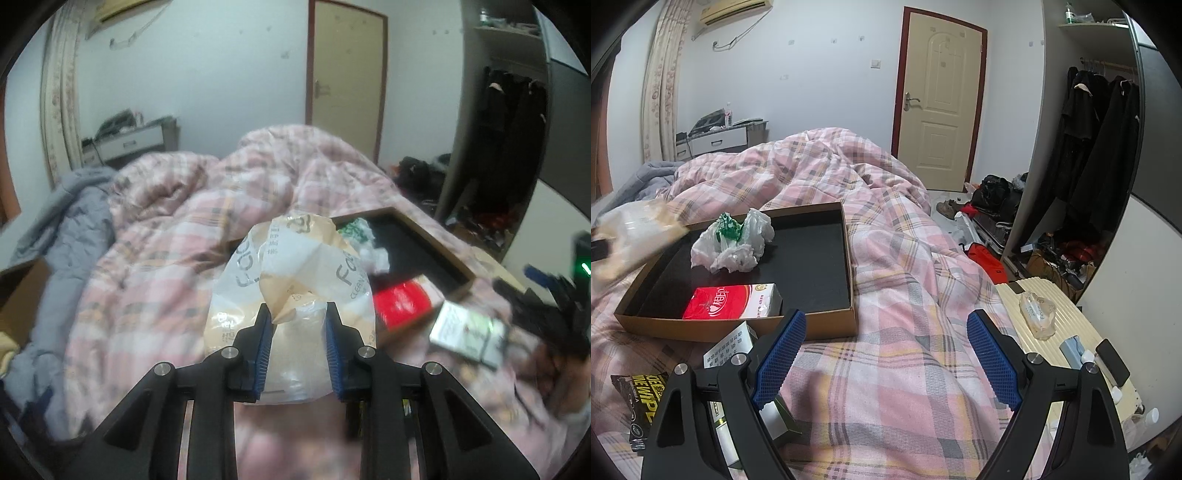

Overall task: Clean container
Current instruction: 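Lower the Face tissue bag onto the bed beside the tray and open the left tool, then move the right tool over the red tissue pack in the tray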

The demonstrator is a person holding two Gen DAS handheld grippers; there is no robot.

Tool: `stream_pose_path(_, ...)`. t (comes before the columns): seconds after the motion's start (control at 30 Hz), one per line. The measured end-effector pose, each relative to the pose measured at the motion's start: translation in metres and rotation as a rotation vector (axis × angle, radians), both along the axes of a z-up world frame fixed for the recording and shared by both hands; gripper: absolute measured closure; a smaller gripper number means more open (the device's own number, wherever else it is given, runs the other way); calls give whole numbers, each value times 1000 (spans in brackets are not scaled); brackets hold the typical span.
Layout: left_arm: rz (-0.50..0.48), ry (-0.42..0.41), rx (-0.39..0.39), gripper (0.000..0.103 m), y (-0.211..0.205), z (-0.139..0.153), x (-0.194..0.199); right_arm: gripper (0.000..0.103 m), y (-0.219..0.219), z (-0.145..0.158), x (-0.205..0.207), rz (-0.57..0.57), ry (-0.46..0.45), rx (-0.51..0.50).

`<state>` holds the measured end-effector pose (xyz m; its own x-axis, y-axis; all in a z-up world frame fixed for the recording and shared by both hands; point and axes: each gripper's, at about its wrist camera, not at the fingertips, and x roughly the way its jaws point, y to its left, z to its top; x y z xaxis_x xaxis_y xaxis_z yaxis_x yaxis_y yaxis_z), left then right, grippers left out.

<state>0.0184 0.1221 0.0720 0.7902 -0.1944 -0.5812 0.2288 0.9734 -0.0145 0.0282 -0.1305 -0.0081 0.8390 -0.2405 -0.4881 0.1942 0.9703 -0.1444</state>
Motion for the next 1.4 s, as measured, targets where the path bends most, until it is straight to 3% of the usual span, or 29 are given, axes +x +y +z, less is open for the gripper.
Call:
stream_pose_path(0.07, 62, -7, -14, 80, 16, -3, -24, 15, 0, 0, 0, 1, 1, 0)
stream_pose_path(0.17, 66, 41, -60, 80, 35, -17, -39, 15, 0, -1, 0, 3, 3, 6)
stream_pose_path(0.33, 27, 136, -66, 80, 42, -47, -27, 15, 1, -2, -1, -1, 2, -3)
stream_pose_path(0.5, 14, 147, -81, 77, 36, -47, -34, 15, 1, -1, 1, -3, 7, -3)
stream_pose_path(0.6, -25, 164, -135, 42, 37, -40, -41, 15, 0, -2, 1, -3, 12, -1)
stream_pose_path(0.63, -50, 163, -158, 23, 36, -36, -46, 15, 0, -2, 2, -2, 13, 2)
stream_pose_path(0.67, -59, 157, -166, 21, 35, -33, -49, 15, -1, -3, 2, -3, 14, 4)
stream_pose_path(0.87, -68, 86, -141, 21, 25, -14, -69, 15, -2, -3, 2, -2, 15, 9)
stream_pose_path(1.13, 33, 4, -211, 21, 38, -12, -65, 15, -6, -1, 3, -12, 25, 30)
stream_pose_path(1.3, 116, -72, -288, 21, 54, -9, -68, 15, -18, 12, -1, -68, 31, 107)
stream_pose_path(1.4, 106, -60, -295, 21, 53, -11, -65, 15, -21, 28, -7, -142, 20, 210)
